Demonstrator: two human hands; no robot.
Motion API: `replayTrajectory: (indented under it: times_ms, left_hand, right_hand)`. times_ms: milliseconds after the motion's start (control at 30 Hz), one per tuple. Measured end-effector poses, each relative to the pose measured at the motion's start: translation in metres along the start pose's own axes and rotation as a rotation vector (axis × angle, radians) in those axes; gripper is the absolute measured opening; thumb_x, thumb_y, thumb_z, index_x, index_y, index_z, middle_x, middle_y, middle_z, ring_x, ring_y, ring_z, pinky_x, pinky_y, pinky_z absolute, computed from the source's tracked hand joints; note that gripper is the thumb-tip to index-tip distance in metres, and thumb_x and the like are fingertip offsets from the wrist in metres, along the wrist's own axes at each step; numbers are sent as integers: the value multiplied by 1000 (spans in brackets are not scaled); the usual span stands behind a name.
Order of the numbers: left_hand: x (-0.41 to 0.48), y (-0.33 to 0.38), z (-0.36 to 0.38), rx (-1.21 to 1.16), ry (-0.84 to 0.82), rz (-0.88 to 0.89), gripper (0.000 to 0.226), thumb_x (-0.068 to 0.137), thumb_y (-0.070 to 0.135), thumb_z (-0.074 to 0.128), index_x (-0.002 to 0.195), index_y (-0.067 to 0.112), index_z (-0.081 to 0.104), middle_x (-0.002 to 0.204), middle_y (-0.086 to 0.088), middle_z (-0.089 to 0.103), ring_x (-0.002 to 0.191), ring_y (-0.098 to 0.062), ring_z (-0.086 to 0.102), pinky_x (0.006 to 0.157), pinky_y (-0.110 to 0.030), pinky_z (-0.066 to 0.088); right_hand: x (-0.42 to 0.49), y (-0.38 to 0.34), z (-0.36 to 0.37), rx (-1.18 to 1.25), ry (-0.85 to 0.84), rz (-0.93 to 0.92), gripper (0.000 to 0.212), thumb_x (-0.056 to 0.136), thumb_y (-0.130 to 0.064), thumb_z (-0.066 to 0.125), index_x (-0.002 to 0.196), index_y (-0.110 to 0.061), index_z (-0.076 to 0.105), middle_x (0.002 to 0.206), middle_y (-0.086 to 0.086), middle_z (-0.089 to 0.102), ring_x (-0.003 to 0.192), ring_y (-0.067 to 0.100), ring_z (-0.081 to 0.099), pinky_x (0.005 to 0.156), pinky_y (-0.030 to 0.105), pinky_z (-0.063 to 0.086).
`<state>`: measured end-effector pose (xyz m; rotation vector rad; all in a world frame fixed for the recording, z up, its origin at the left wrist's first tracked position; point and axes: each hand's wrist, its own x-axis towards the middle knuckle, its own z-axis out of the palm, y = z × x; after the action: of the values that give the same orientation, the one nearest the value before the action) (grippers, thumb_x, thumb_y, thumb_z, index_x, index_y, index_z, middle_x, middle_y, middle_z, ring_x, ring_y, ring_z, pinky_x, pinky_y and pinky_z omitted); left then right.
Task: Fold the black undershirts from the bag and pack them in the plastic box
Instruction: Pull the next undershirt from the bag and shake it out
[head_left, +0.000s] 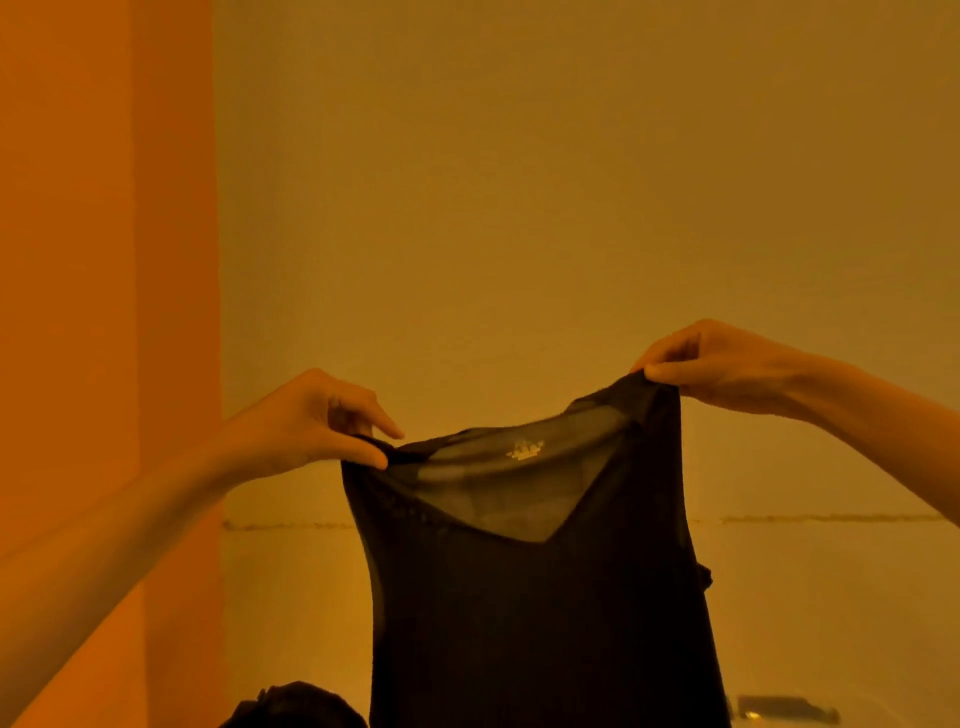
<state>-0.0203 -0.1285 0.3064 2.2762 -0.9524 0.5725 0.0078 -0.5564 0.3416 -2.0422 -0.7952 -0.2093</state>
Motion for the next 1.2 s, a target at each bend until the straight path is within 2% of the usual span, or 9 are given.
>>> replayTrajectory:
  times_ms: [133, 267, 400, 467, 633, 800, 933, 1033, 1200]
  left_hand:
    - [0, 6, 6, -108, 167, 6, 19, 81, 46, 78, 77, 28, 76, 78, 5, 70, 76, -9, 66, 67, -16, 49]
    - [12, 12, 19, -431, 301, -177, 13, 95, 21, 63, 84, 19, 69, 78, 2, 68, 76, -10, 64, 67, -21, 49]
    - [20, 15, 18, -248, 382, -212, 13, 101, 23, 59, 92, 17, 66, 73, 6, 70, 71, -6, 65, 60, -16, 48]
    - [20, 16, 15, -229, 414, -190, 13, 101, 23, 59, 90, 18, 66, 71, 8, 70, 69, -3, 65, 57, -13, 47]
    - [14, 16, 4, -269, 371, -139, 14, 103, 20, 55, 92, 12, 60, 72, 6, 63, 68, -9, 57, 64, -25, 42]
    - [20, 24, 7, -183, 445, -135, 5, 95, 20, 66, 97, 20, 71, 85, 5, 76, 81, -4, 70, 67, -15, 53]
    - [12, 28, -3, -193, 367, -36, 8, 75, 23, 77, 81, 22, 81, 78, -1, 74, 79, -11, 69, 66, -16, 52]
    - [5, 25, -10, -158, 268, -9, 14, 66, 30, 82, 77, 23, 81, 77, -5, 72, 80, -17, 67, 67, -19, 52]
    - [2, 26, -9, -317, 274, 9, 41, 60, 60, 85, 78, 24, 78, 78, 3, 72, 75, -6, 68, 66, -13, 51]
  right_hand:
    - [-5, -1, -5, 3, -150, 35, 17, 91, -15, 62, 89, 1, 65, 89, 12, 68, 92, 23, 67, 85, 29, 53]
    - [4, 6, 6, 174, -18, -58, 23, 83, -30, 67, 86, -7, 64, 83, 5, 64, 81, 16, 63, 80, 29, 51]
    - [3, 1, 7, -28, 35, -113, 27, 91, -24, 65, 109, -6, 73, 111, 4, 74, 107, 13, 68, 93, 29, 49]
    - [-2, -3, 3, -114, 0, -100, 25, 92, -19, 63, 109, -6, 75, 112, 4, 75, 109, 13, 68, 93, 28, 51]
    - [-2, -5, 0, 9, 25, -87, 25, 92, -27, 59, 93, -3, 69, 88, 6, 67, 86, 16, 64, 79, 27, 51]
    - [4, -10, 9, -116, 185, -139, 23, 101, -26, 56, 98, -10, 71, 88, 3, 72, 88, 16, 67, 80, 29, 51]
    - [-7, -26, 3, -220, 80, -187, 20, 97, -20, 61, 104, -9, 76, 100, 8, 75, 96, 15, 70, 80, 26, 57]
    - [-14, -30, -6, -192, -46, -111, 19, 96, -16, 61, 95, -3, 75, 93, 13, 74, 89, 19, 70, 76, 22, 55]
    - [-15, -32, -6, -81, -55, -73, 22, 96, -23, 56, 90, -5, 66, 87, 8, 68, 87, 18, 67, 74, 27, 56]
